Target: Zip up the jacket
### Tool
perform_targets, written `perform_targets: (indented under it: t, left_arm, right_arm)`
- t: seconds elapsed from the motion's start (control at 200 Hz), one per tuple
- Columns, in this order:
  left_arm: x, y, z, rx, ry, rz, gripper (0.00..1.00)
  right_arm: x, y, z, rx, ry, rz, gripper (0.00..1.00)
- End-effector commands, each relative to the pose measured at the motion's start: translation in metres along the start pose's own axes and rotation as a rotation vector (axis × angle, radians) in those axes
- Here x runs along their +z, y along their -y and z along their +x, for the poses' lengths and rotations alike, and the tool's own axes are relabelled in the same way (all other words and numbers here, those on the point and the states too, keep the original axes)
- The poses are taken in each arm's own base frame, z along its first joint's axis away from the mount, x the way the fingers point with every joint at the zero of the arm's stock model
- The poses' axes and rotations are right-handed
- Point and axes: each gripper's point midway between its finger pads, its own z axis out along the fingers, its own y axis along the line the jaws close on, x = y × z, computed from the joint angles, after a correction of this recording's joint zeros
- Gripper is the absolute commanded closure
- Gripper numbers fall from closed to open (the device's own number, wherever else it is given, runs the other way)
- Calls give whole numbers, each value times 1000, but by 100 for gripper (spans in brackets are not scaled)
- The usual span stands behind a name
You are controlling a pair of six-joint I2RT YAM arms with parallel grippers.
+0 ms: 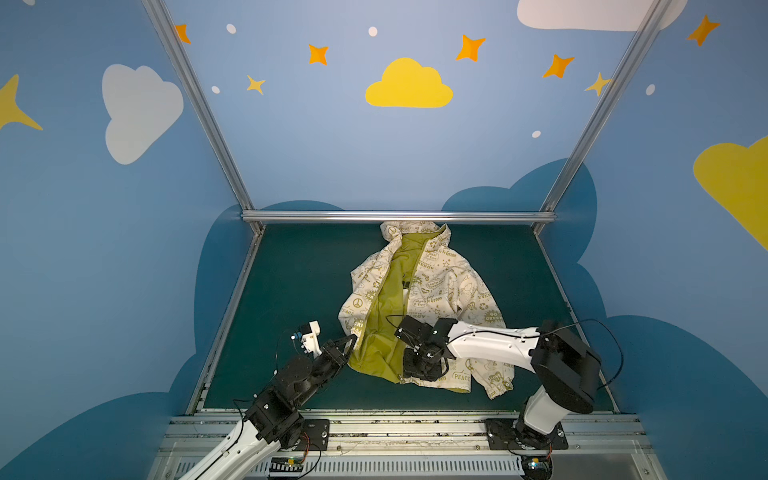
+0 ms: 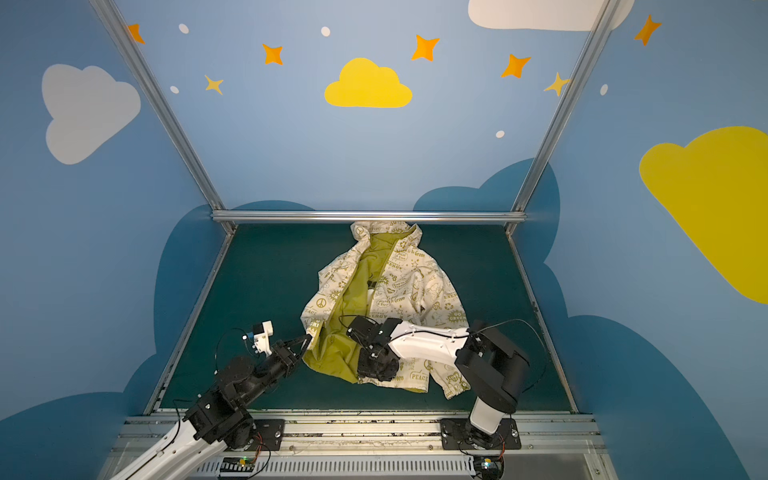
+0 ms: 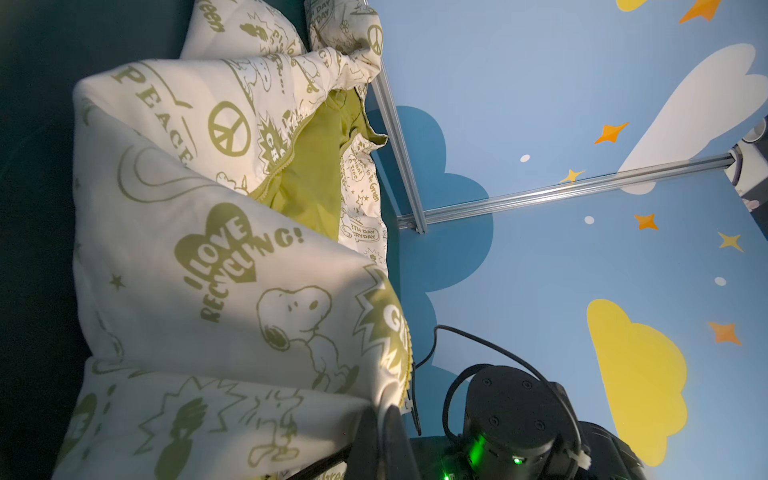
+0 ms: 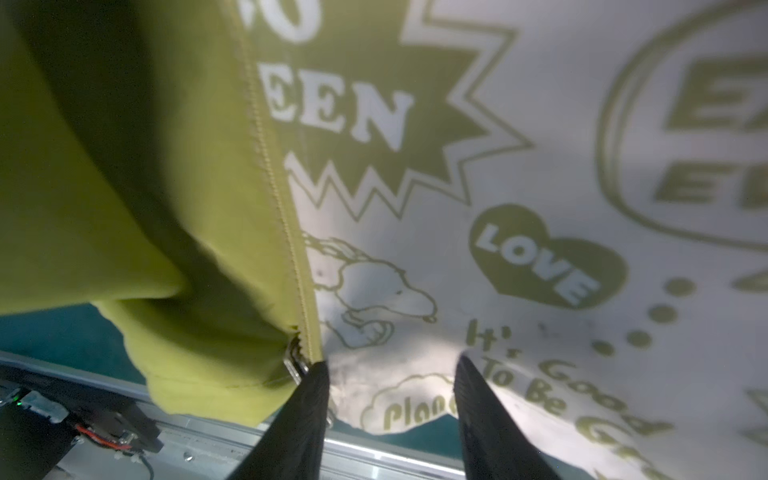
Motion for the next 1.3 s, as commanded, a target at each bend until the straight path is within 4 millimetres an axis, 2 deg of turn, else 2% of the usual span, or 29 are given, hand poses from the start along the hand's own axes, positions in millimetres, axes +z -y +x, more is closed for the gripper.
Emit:
perform_targets:
  t: [0.0, 0.235, 0.38, 0.571, 0.706, 0.796, 1.061, 1.136, 1.297]
  left_arm:
    - [-1, 1, -3, -2, 16, 4, 97]
    - [-4, 6, -7, -18, 38, 4, 97]
    - [-8, 8, -11, -18, 51, -8, 97]
    - [-9, 0, -10, -23, 52, -31, 97]
    - [-6, -9, -9, -53, 58, -26, 97]
    - [-7, -8, -10, -48, 60, -34, 97]
    - [-5, 0, -7, -39, 37, -27, 97]
    - [-2, 6, -6, -31, 29, -5, 97]
    - [8, 32, -5, 41, 12, 80, 97]
  right_arm:
    - [5, 15, 1, 9, 1, 102, 52]
    - [-3, 9, -7, -44, 25, 233, 55]
    - [17, 7, -7, 8, -52, 158, 60]
    - [39, 9, -7, 60, -119, 60, 72]
    - [39, 15, -7, 110, -121, -2, 89]
    - [30, 14, -10, 103, -87, -23, 100]
    - [-18, -7, -16, -2, 16, -186, 100]
    - [-36, -15, -17, -56, 64, -263, 100]
    - [-71, -26, -27, -150, 179, -437, 100]
